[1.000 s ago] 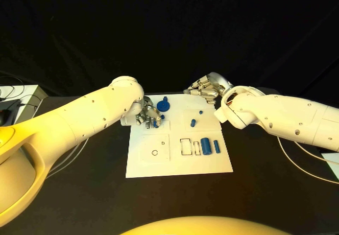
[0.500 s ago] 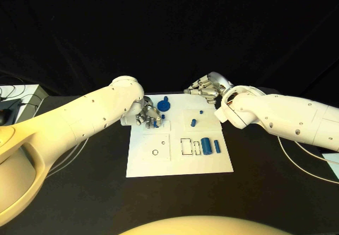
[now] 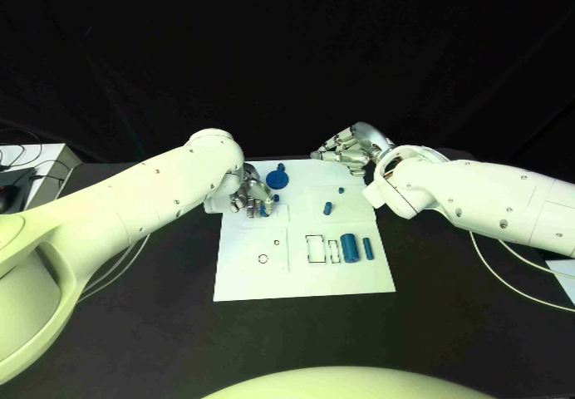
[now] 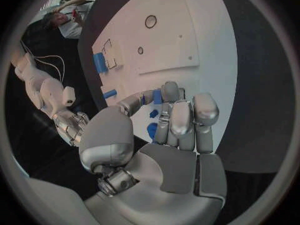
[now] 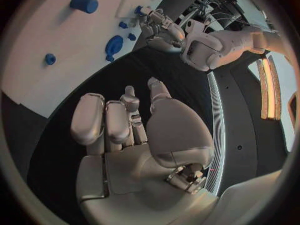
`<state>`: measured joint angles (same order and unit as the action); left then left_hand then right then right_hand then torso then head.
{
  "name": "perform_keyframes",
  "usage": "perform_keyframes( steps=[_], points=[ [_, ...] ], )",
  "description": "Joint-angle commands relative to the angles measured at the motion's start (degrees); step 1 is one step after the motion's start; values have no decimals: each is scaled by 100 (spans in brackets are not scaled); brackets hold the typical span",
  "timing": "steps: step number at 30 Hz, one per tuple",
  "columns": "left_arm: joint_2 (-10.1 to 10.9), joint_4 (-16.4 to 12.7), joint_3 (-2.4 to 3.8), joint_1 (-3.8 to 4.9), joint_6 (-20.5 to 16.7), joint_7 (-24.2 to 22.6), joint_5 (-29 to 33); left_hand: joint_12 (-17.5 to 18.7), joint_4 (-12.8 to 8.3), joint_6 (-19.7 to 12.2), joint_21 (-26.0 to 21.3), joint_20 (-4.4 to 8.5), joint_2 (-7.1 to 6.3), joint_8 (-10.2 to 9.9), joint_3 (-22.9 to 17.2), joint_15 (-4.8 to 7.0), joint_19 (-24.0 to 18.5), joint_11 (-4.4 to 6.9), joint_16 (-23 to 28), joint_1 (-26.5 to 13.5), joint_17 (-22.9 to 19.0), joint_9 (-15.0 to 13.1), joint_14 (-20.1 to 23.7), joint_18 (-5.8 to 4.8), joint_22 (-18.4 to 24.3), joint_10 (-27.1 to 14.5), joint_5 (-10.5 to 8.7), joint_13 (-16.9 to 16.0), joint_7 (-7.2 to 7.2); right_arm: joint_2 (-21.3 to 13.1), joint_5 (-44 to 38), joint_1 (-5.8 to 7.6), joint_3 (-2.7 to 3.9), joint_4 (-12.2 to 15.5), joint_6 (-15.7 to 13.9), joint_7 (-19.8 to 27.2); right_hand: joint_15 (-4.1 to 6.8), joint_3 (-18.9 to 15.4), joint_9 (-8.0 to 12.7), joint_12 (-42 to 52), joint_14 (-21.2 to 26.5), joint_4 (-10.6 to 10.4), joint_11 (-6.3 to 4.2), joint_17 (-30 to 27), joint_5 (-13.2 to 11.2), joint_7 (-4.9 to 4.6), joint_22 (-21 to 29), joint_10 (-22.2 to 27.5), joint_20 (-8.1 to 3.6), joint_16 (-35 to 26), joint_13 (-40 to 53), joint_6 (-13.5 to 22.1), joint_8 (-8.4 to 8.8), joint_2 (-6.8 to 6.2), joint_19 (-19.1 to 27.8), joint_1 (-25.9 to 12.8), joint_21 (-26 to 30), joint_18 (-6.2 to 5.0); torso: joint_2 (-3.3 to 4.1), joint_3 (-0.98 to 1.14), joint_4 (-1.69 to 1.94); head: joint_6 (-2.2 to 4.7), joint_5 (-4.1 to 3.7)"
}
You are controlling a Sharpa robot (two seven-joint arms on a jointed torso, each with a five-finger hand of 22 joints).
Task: Assemble the parts on the task board
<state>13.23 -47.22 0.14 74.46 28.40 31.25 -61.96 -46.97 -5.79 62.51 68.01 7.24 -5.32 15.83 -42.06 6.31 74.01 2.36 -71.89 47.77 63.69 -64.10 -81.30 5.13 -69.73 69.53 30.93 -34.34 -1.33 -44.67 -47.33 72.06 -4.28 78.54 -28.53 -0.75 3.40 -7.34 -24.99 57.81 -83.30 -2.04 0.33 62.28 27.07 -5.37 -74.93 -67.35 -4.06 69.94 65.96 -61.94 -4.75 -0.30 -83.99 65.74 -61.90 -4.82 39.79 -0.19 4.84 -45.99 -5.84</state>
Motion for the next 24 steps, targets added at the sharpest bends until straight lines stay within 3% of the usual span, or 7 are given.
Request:
perform_keyframes(
  steps=[1,11,20,24],
  points=[
    [-19,36,-31,-67,185,32,5,18,-408,80,-20,5,260,-25,-403,8,1,150,-4,302,0,-3,-20,-45,-1,120,452,-8,87,12,-48,1,1,4,70,59,21,2,8,2,1,32,-6,-6,27,0,-826,-40,-32,-16,10,-29,38,23,-249,-40,-10,-17,3,0,-2,-1,6],
    [-67,111,-33,-117,192,35,81,5,-356,-2,-84,-28,344,-1,-323,-6,-27,134,24,232,-20,-70,-17,-9,47,89,384,-33,71,38,-49,2,1,8,71,59,21,3,11,-7,3,43,-6,-13,31,-1,-824,-34,-31,-21,6,-29,38,31,-248,-40,-3,-18,3,5,-7,-2,-2],
    [-88,138,-36,-126,283,76,154,6,-293,13,-94,-34,448,21,43,-6,-14,147,-5,252,29,-85,-29,-28,46,133,341,-13,107,37,-51,9,1,15,69,55,21,3,11,-7,3,43,-6,-13,31,-1,-824,-34,-31,-21,6,-29,38,31,-248,-40,-3,-18,-1,7,4,-27,-26],
    [-96,158,-37,-127,299,94,179,18,-189,54,-96,-30,557,17,398,-3,-3,154,-30,303,76,-61,-36,-55,41,171,293,-6,136,38,-52,9,1,12,72,55,21,4,12,-9,4,52,-6,-16,36,-1,-823,-32,-31,-25,5,-29,38,27,-247,-34,3,-19,-4,5,6,-31,-33]
  ],
)
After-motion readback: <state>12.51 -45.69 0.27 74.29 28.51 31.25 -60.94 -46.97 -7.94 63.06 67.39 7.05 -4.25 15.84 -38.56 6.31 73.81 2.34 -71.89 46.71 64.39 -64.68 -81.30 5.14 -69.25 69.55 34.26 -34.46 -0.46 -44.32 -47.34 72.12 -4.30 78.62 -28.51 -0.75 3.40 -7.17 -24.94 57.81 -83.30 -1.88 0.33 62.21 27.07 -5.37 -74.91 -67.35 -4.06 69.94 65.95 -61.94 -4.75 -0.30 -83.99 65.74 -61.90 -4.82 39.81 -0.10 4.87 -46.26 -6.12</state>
